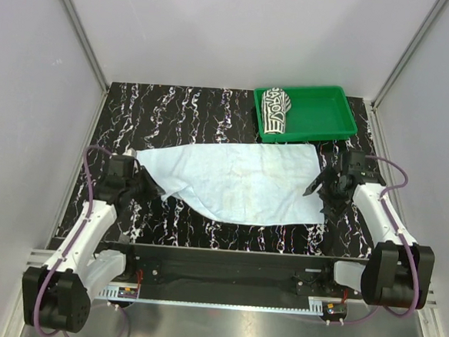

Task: Roll the towels
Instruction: Flatten the towel, then fold the towel

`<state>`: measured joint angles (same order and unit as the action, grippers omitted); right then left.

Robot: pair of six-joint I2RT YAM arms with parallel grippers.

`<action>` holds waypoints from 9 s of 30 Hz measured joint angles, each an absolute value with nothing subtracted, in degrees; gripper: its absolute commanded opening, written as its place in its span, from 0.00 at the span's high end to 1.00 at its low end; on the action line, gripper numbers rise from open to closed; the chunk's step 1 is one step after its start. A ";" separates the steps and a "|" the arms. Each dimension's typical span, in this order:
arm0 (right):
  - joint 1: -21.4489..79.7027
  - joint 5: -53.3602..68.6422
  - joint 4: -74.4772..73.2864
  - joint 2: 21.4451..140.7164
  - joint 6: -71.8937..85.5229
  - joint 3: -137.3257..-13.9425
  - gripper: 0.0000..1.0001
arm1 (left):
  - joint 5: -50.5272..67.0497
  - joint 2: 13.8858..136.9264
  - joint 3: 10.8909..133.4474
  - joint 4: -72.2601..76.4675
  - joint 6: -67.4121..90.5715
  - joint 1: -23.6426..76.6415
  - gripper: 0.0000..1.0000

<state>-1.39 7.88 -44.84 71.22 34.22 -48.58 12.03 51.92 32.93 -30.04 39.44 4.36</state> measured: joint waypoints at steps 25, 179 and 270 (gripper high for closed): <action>-9.15 2.42 -46.63 67.81 43.05 -42.19 0.27 | 14.68 48.10 41.12 -45.84 35.03 1.06 1.00; -18.17 7.18 -29.65 96.82 36.12 -58.41 1.00 | 1.74 78.17 63.16 -40.40 16.36 4.97 0.10; 60.64 -11.40 -35.66 130.58 36.27 -117.89 0.13 | 8.32 61.54 48.99 -32.47 26.68 -15.20 0.02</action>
<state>60.64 -11.40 -35.66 130.58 36.27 -117.89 8.32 61.54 48.99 -32.47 26.68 -15.20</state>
